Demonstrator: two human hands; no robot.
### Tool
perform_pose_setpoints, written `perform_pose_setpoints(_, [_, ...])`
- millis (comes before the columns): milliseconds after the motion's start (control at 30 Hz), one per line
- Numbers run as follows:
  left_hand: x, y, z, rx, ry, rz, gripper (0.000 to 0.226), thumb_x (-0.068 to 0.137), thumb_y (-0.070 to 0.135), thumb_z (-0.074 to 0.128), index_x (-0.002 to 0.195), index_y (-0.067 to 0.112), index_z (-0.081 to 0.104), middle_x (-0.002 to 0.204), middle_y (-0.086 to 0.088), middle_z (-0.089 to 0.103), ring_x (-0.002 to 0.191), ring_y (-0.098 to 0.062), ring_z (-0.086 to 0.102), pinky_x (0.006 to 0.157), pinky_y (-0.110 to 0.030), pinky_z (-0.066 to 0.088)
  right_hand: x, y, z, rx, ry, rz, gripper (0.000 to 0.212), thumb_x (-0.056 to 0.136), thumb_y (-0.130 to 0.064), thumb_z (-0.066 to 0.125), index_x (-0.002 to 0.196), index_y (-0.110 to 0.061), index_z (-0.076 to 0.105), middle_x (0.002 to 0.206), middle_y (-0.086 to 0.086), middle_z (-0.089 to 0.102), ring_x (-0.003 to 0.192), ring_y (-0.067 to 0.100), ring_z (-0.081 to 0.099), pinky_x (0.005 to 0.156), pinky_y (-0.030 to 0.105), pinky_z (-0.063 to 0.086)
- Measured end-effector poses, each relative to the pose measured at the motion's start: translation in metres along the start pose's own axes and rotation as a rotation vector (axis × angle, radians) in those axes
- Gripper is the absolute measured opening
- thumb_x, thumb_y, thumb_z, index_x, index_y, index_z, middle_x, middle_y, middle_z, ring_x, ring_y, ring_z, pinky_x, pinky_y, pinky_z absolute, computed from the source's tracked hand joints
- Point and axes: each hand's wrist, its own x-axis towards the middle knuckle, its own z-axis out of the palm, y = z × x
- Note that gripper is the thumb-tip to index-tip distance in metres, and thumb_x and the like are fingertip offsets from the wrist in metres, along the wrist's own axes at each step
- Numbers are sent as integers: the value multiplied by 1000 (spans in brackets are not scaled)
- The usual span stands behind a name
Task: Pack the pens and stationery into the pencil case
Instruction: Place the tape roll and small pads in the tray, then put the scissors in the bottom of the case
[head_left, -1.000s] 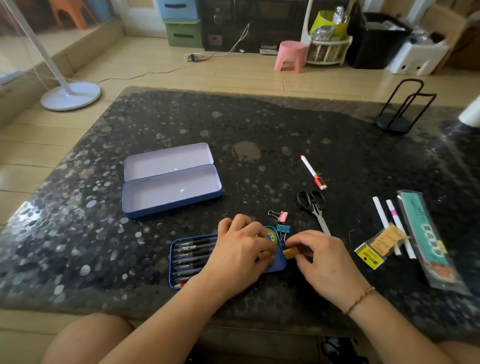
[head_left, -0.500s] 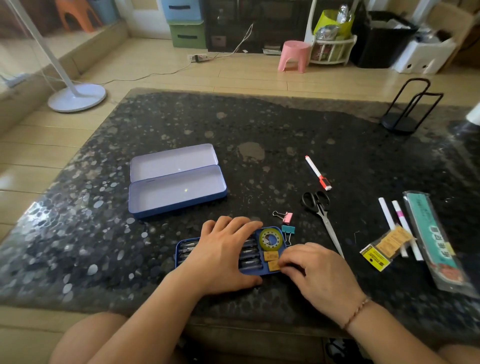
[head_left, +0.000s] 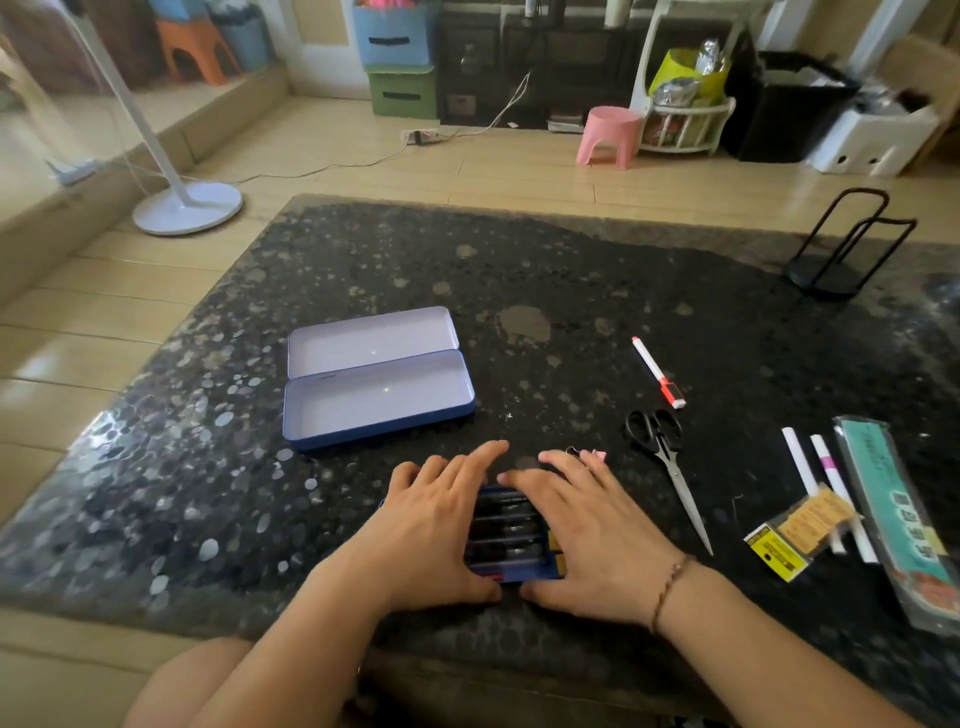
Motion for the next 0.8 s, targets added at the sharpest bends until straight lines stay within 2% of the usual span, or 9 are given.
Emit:
perform_pose_setpoints(67, [-2, -2, -5, -63, -46, 2, 118, 60, 72, 67, 143, 47, -12, 141, 18, 34, 129, -9, 30, 115, -42, 16, 4, 2, 3, 67, 32, -33, 87, 67, -60, 64, 138, -36, 20, 135, -16, 35, 128, 5, 22, 114, 30, 15])
perform_pose_setpoints(133, [0, -6, -14, -179, -55, -9, 107, 62, 84, 54, 144, 50, -4, 141, 21, 34, 131, -4, 26, 115, -40, 14, 5, 9, 5, 177, 54, -36, 86, 64, -58, 69, 135, -38, 23, 126, -19, 38, 119, 0, 30, 107, 22, 23])
perform_pose_setpoints(233, [7, -30, -25, -285, 218, -90, 83, 74, 86, 23, 144, 42, 27, 144, 14, 38, 134, -9, 27, 112, -41, 22, 0, 26, -2, 260, 84, -1, 88, 59, -58, 73, 131, -44, 24, 121, -20, 38, 114, -4, 33, 102, 16, 28])
perform_pose_setpoints(300, [13, -49, -26, -251, 381, -230, 66, 85, 73, 28, 139, 36, 39, 144, 10, 41, 134, -16, 30, 111, -45, 25, -4, 41, -8, 261, 131, 22, 90, 56, -57, 74, 131, -42, 27, 120, -17, 40, 114, -2, 36, 102, 16, 29])
perform_pose_setpoints(333, [15, -57, -25, -191, 397, -318, 59, 90, 64, 34, 139, 33, 41, 145, 8, 41, 134, -19, 30, 111, -46, 24, -5, 49, -13, 269, 168, 36, 90, 54, -56, 75, 131, -40, 31, 119, -14, 42, 114, 1, 39, 102, 17, 31])
perform_pose_setpoints(467, [17, -69, -19, -75, 272, -526, 44, 93, 47, 48, 133, 29, 48, 134, 4, 50, 127, -23, 39, 107, -44, 26, 0, 85, -36, 297, 270, 132, 91, 48, -53, 78, 128, -41, 35, 117, -10, 48, 114, 9, 47, 104, 28, 37])
perform_pose_setpoints(633, [12, -65, -26, -6, 215, -561, 32, 87, 56, 52, 111, 35, 55, 110, 10, 56, 113, -18, 46, 95, -38, 36, 35, 122, -57, 258, 260, 267, 92, 49, -55, 78, 127, -39, 33, 114, -7, 50, 111, 11, 41, 99, 33, 38])
perform_pose_setpoints(733, [4, -68, -31, -1, 154, -582, 28, 81, 64, 54, 90, 37, 54, 89, 14, 50, 97, -14, 46, 86, -35, 41, 67, 137, -54, 274, 253, 314, 89, 54, -49, 82, 128, -37, 32, 114, -7, 52, 114, 14, 40, 100, 37, 38])
perform_pose_setpoints(800, [-2, -72, -32, 4, 112, -575, 29, 78, 65, 57, 84, 38, 51, 84, 17, 47, 91, -12, 44, 81, -33, 39, 87, 141, -50, 291, 224, 336, 91, 57, -45, 83, 131, -34, 31, 117, -5, 53, 116, 16, 39, 101, 37, 37])
